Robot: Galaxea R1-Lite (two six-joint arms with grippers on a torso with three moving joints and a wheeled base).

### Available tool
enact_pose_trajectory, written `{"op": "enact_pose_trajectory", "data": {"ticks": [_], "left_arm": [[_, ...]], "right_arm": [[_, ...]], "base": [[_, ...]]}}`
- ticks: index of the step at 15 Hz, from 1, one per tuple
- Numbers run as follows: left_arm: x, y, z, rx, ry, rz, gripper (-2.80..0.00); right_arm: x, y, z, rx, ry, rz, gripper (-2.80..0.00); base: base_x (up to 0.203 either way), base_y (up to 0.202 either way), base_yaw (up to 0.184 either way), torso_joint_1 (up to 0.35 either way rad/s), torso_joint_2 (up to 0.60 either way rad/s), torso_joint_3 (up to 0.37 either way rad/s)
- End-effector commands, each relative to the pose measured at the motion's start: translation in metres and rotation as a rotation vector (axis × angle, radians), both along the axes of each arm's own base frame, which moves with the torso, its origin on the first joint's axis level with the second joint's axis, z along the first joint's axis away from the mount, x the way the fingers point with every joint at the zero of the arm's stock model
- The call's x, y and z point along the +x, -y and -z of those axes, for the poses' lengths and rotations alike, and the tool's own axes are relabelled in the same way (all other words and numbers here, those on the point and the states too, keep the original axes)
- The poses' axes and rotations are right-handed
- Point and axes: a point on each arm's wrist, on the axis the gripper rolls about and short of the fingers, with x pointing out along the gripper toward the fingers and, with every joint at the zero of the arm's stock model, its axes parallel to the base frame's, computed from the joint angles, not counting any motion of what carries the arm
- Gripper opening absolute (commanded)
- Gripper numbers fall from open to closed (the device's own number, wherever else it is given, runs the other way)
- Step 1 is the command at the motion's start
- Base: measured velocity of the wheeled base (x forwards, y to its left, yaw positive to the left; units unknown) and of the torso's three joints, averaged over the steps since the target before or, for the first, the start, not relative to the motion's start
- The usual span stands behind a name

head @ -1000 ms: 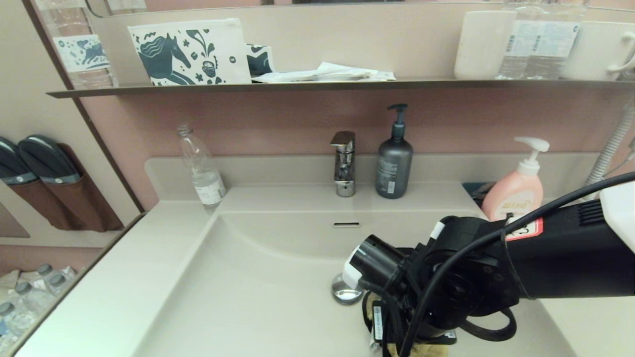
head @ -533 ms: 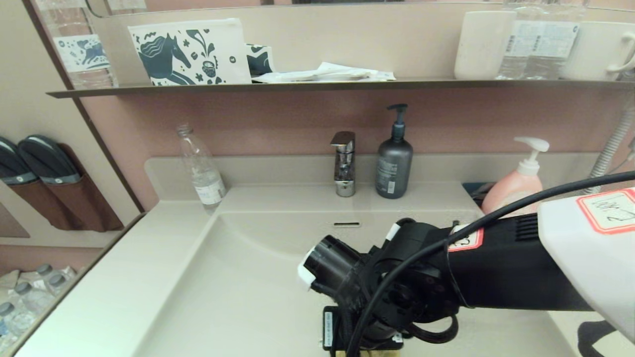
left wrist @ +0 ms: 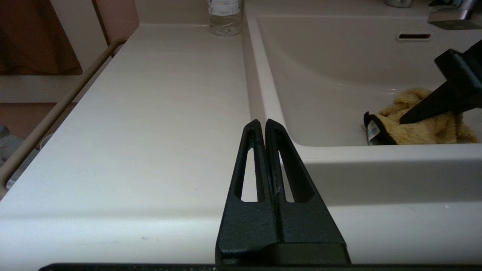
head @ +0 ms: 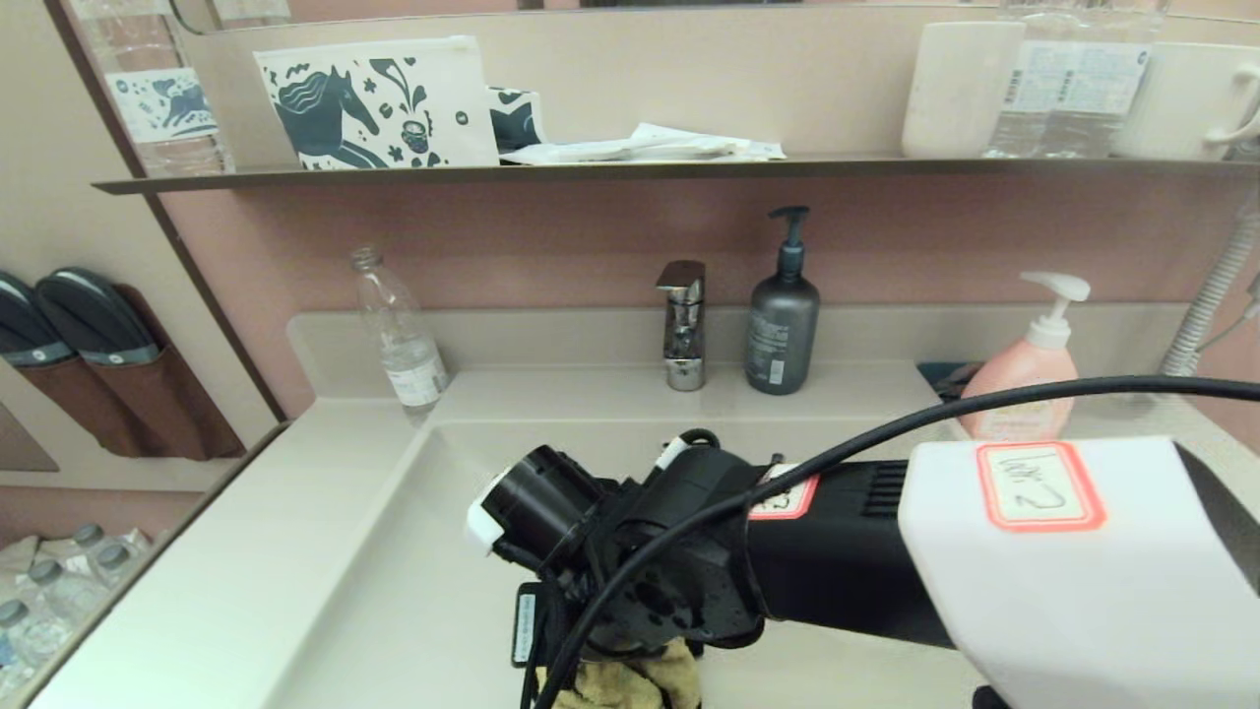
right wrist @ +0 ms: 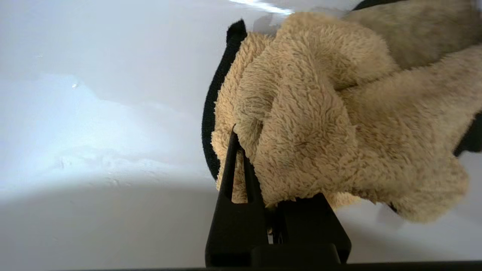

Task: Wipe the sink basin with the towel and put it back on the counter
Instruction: Wipe the sink

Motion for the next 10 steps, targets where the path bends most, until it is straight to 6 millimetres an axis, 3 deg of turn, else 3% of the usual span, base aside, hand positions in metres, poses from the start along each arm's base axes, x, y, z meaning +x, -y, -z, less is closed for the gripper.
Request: {"op": "enact_pose_trajectory", "data": {"ticks": [1, 6, 10], "left_arm": [[0.000, 0.000, 0.000, 0.000, 0.000, 0.000, -2.80], [0.000, 0.000, 0.000, 0.000, 0.000, 0.000, -2.80], [0.000, 0.000, 0.000, 0.000, 0.000, 0.000, -2.80]], "right_arm": [[-0.003, -0.017, 0.023, -0.020, 0.018, -0.057, -2.80], [0.005, -0.030, 0.051, -0.048, 0.118, -0.091, -2.80], [0.019, -0.031, 0.053, -0.053, 0.223, -0.088, -2.80]], "base": [[0.000, 0.000, 0.000, 0.000, 0.00, 0.000], [0.000, 0.000, 0.000, 0.000, 0.00, 0.000], [0.000, 0.000, 0.000, 0.000, 0.00, 0.000]]}}
